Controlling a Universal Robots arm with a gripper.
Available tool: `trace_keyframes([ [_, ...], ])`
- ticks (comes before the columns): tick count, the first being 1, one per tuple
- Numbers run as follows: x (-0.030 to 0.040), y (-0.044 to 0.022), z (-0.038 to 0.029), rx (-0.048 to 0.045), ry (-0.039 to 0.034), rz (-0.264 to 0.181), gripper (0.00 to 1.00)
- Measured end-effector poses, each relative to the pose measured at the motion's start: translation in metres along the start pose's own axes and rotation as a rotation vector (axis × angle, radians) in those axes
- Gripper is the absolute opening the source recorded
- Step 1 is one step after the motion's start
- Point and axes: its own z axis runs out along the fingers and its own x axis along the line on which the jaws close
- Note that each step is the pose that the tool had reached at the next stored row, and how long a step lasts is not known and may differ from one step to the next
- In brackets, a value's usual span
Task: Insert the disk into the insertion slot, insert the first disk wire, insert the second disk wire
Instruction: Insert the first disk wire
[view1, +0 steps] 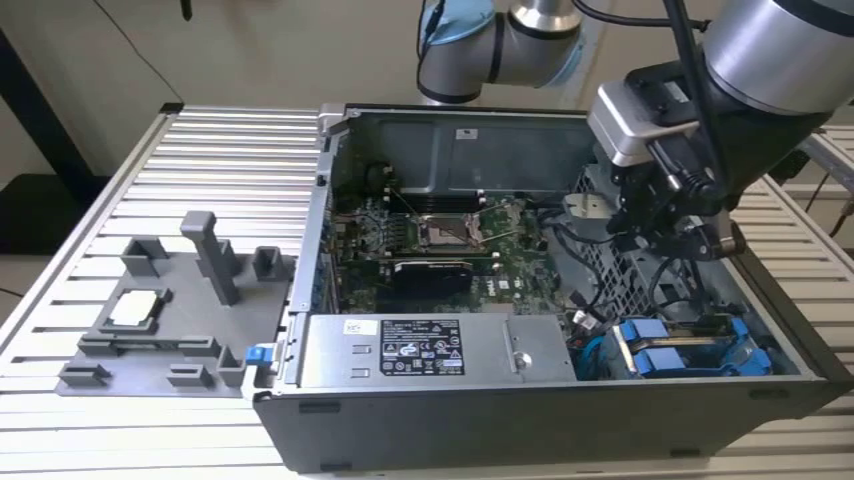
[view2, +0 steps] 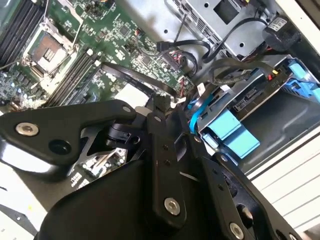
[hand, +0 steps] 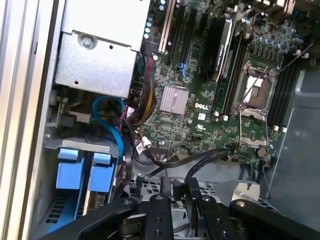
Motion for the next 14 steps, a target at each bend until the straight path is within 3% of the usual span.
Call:
trace_keyframes([
  [6, -0.0001, 0.0033, 0.0024, 0.0095, 0.0031, 0.022, 0.27],
  [14, -0.0001, 0.0033, 0.0024, 0.0107, 0.0037, 0.027, 0.25],
])
